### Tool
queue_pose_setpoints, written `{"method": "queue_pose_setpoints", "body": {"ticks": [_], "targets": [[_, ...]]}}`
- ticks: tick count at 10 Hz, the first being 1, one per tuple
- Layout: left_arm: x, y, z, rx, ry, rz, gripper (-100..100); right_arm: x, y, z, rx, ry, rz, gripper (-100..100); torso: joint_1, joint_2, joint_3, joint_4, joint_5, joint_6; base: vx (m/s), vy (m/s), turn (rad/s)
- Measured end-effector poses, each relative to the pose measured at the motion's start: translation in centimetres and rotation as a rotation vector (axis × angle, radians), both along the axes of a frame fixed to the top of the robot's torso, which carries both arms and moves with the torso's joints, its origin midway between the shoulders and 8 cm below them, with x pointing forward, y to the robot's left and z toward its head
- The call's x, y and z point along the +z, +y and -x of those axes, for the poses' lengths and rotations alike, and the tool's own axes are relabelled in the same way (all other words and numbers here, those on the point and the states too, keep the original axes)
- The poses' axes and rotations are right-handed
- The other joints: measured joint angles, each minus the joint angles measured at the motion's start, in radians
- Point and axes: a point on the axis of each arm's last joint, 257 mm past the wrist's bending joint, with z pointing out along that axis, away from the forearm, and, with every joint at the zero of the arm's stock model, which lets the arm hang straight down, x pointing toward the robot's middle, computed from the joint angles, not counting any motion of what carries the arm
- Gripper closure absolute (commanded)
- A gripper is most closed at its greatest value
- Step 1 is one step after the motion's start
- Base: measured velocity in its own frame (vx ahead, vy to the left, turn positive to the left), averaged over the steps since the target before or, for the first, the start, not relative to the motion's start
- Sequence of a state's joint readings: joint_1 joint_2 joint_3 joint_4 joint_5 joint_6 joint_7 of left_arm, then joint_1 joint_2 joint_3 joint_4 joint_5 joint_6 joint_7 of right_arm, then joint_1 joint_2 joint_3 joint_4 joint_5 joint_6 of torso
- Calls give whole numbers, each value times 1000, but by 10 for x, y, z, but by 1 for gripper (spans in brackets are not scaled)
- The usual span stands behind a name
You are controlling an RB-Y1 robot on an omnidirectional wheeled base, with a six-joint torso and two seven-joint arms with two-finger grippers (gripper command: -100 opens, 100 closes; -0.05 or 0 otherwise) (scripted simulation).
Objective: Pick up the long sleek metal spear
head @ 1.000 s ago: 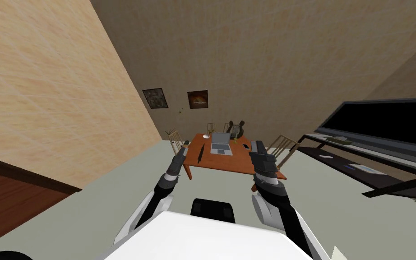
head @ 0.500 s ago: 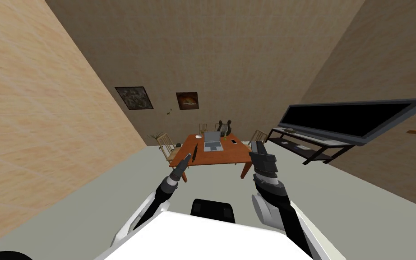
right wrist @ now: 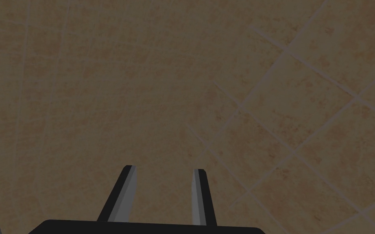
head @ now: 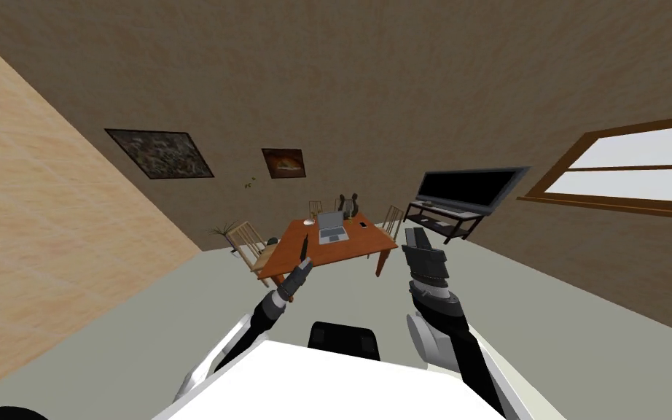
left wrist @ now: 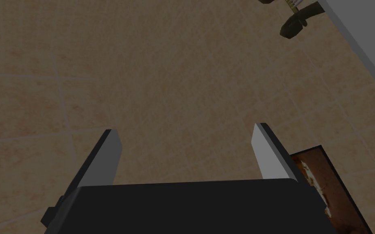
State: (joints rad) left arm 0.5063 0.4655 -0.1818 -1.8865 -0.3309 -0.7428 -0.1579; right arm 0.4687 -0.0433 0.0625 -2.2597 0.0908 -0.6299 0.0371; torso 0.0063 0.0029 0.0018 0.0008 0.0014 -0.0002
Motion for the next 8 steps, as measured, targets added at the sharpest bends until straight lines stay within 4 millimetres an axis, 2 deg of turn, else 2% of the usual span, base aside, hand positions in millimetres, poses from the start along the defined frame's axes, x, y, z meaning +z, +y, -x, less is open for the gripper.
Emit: {"method": "queue_pose_setpoints", "body": {"ticks": [1,2,5,8], "targets": [[-18,-4,5,-15,16,-64,-100,0,0,0,0,0,0,0,1,2,1,0,0,0,-77,30,-426],[-33,1,10,-19,36,-108,-100,0,0,0,0,0,0,0,1,1,1,0,0,0,-31,23,-97],[-68,10,12,-34,74,-206,-100,0,0,0,0,0,0,0,2,-2,-1,0,0,-1,-39,28,-337],[-116,17,31,-66,127,-351,-100,0,0,0,0,0,0,0,3,-2,-1,0,0,-1,-33,36,-330]]}}
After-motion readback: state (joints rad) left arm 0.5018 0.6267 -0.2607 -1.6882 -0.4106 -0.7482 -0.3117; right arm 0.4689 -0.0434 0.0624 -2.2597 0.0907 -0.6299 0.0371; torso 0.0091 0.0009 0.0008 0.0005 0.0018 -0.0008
